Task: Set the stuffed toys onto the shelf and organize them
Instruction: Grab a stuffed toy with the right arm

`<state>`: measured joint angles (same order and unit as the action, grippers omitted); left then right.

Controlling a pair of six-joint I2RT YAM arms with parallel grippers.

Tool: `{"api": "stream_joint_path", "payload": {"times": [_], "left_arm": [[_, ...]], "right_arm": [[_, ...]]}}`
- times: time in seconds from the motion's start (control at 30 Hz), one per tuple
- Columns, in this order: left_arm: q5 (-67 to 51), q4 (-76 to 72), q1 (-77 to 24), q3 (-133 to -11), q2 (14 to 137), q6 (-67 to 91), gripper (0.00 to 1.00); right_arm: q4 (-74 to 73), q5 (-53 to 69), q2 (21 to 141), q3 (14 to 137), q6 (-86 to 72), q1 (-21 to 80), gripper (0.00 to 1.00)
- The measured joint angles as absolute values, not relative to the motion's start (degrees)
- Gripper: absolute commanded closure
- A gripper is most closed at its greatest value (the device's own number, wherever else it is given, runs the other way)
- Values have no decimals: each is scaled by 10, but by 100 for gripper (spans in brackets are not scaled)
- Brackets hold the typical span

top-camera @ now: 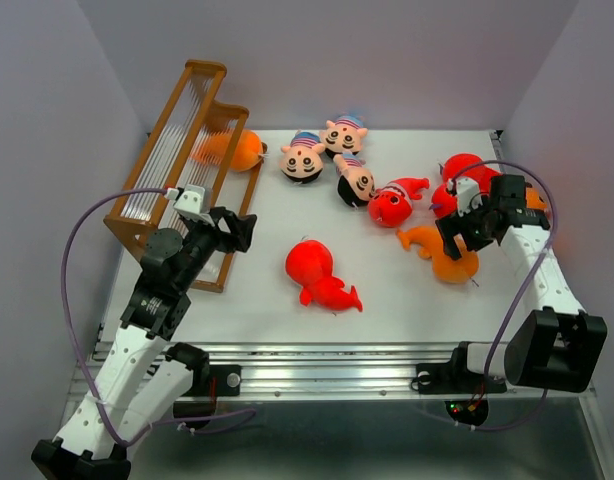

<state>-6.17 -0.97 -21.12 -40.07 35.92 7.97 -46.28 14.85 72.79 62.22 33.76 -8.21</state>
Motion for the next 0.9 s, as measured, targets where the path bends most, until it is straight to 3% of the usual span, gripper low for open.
{"api": "stream_joint_path", "payload": {"times": [0.23, 0.3, 0.33, 0.37, 0.47, 0.67, 0.9], "left_arm": [[-76, -9, -211, -401, 362, 80, 16], [-79, -9, -211, -401, 363, 80, 16], [-86, -10, -211, -401, 363, 80, 16], [-92, -10, -211, -401, 363, 80, 17], [-131, -19, -211, -398, 362, 80, 17], [-213, -55, -211, -381, 354, 82, 17], [-345, -125, -210, -359, 398, 122, 17]], "right_arm": [[-427, 124, 747, 517, 353, -82, 14], [-406, 116, 750, 502, 356, -82, 32], [-393, 112, 752, 495, 358, -82, 54], [-387, 111, 753, 492, 361, -82, 64], [-382, 116, 766, 491, 366, -82, 87], [-413, 178, 764, 514, 386, -83, 92], [-557, 365, 684, 568, 491, -78, 87]]}}
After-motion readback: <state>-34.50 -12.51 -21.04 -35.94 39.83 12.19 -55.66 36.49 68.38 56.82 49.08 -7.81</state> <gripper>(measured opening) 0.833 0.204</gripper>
